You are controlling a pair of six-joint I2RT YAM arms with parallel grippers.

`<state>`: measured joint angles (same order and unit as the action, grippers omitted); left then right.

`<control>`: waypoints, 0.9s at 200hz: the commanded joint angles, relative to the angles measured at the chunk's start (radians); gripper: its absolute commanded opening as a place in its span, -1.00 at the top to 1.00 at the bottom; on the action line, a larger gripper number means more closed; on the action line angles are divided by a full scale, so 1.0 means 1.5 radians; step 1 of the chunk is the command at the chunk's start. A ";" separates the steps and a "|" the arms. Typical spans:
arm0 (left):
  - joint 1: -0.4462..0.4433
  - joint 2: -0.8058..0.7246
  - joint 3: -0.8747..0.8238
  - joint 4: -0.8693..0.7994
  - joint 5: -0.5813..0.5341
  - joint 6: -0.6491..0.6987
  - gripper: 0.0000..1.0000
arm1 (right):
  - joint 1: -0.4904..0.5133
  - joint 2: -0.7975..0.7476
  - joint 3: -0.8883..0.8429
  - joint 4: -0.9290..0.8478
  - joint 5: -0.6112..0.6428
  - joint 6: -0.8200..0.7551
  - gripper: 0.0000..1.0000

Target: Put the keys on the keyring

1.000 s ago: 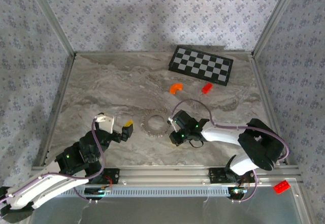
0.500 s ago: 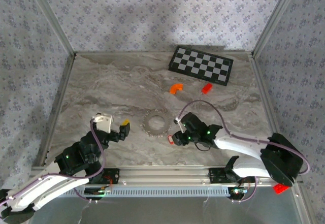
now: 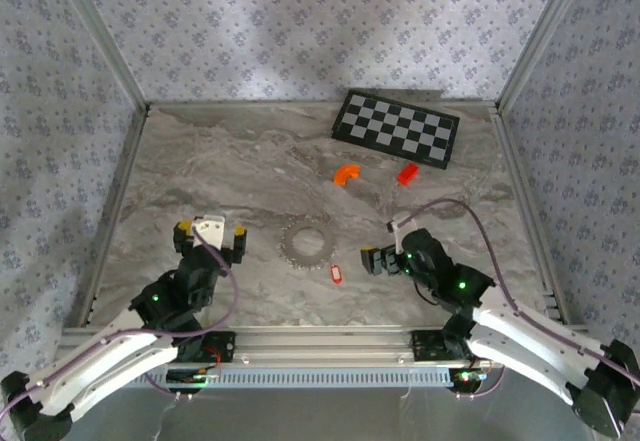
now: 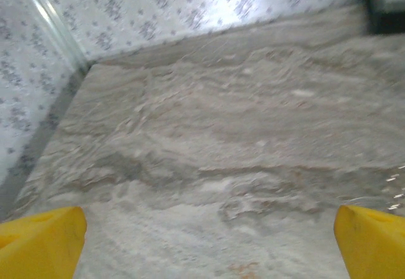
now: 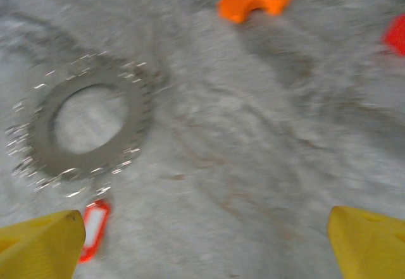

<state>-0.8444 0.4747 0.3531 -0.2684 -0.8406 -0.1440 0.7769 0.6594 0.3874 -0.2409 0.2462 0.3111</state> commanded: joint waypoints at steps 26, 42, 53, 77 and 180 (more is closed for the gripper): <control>0.068 0.010 -0.011 0.073 -0.039 0.063 -0.99 | -0.106 -0.119 -0.018 -0.068 0.122 0.030 -0.99; 0.087 -0.024 -0.025 0.078 -0.040 0.073 -0.99 | -0.145 -0.141 -0.020 -0.067 0.132 0.017 -0.99; 0.098 -0.043 -0.042 0.093 -0.041 0.090 -0.99 | -0.169 -0.144 -0.022 -0.063 0.138 -0.005 -0.99; 0.133 -0.045 -0.084 0.136 -0.055 0.096 -0.99 | -0.210 -0.133 -0.026 -0.054 0.199 -0.019 -0.99; 0.322 0.007 -0.142 0.240 0.106 0.063 -0.99 | -0.250 -0.137 -0.179 0.207 0.180 -0.259 -0.99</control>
<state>-0.3981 0.4507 0.1356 0.0128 -0.7498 -0.0280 0.4202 0.4583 0.1825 -0.0849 0.5278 0.0086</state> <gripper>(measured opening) 0.997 0.995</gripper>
